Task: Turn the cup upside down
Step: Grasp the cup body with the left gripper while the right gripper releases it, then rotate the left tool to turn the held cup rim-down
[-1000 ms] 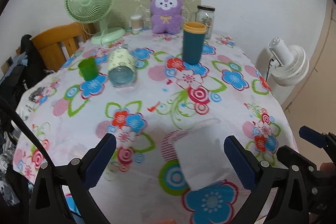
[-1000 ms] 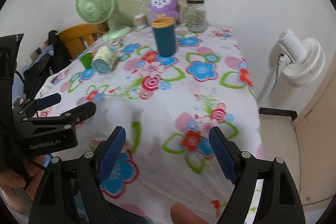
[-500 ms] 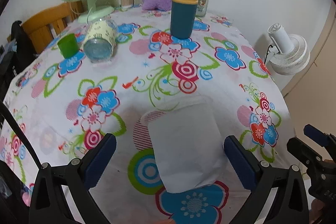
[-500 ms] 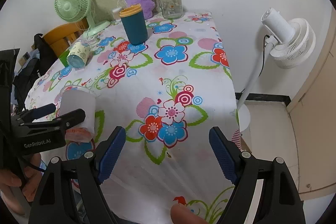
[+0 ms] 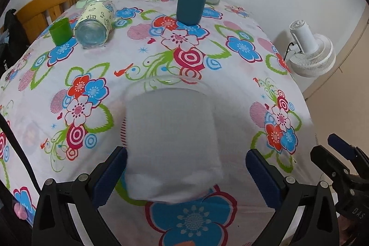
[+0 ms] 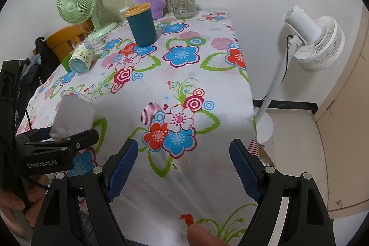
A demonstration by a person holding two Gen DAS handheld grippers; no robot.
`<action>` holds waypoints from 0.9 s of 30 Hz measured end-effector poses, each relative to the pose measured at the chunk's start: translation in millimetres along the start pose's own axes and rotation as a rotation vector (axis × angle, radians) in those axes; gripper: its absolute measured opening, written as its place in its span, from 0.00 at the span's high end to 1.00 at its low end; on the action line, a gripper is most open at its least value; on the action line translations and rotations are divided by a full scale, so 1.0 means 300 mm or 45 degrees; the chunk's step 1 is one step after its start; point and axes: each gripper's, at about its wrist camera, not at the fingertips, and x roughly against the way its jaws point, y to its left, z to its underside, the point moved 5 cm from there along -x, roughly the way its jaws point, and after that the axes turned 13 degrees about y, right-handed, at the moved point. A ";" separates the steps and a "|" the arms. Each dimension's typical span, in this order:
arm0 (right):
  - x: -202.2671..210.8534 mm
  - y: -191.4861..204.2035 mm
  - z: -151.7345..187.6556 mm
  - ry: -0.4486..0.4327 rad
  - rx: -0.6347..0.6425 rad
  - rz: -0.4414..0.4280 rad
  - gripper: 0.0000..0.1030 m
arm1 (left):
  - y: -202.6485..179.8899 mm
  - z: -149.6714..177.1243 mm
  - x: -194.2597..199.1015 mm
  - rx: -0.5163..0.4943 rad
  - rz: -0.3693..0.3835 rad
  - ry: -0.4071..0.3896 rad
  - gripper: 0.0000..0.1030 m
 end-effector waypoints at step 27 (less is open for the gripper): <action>-0.022 0.028 -0.003 -0.008 -0.008 -0.063 0.19 | 0.047 0.002 0.100 -0.074 -0.064 -0.008 0.35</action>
